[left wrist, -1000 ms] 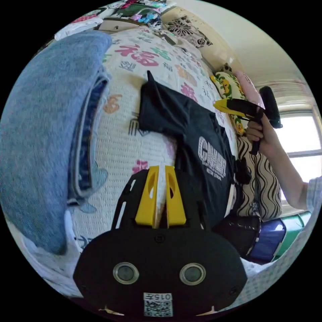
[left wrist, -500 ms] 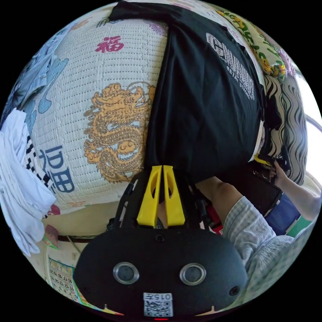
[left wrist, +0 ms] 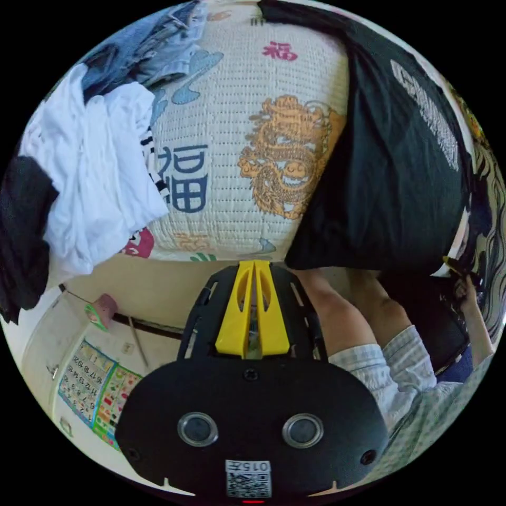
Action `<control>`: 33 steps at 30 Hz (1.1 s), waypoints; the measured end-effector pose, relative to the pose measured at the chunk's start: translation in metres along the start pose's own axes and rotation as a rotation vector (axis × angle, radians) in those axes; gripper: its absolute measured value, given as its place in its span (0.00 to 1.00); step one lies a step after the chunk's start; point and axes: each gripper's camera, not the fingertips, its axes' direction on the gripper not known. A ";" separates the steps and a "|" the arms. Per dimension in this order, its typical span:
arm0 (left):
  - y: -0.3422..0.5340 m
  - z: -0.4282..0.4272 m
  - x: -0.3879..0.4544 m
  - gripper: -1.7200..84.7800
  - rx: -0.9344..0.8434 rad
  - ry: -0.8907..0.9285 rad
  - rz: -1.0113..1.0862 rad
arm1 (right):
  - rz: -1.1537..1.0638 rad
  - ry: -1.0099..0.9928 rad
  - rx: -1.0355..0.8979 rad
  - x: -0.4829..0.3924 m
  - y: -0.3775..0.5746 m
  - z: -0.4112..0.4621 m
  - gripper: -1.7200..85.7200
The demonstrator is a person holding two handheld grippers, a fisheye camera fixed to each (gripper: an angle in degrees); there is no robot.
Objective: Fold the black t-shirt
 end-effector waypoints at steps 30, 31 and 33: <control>-0.483 0.011 0.482 0.01 0.340 -0.161 0.644 | -0.466 0.325 0.289 -0.040 -0.371 -0.149 0.01; -0.486 0.010 0.486 0.01 0.405 -0.193 0.621 | -0.466 0.310 0.298 -0.035 -0.374 -0.155 0.01; -0.498 0.010 0.491 0.01 0.450 -0.185 0.584 | -0.461 0.267 0.292 -0.027 -0.381 -0.160 0.01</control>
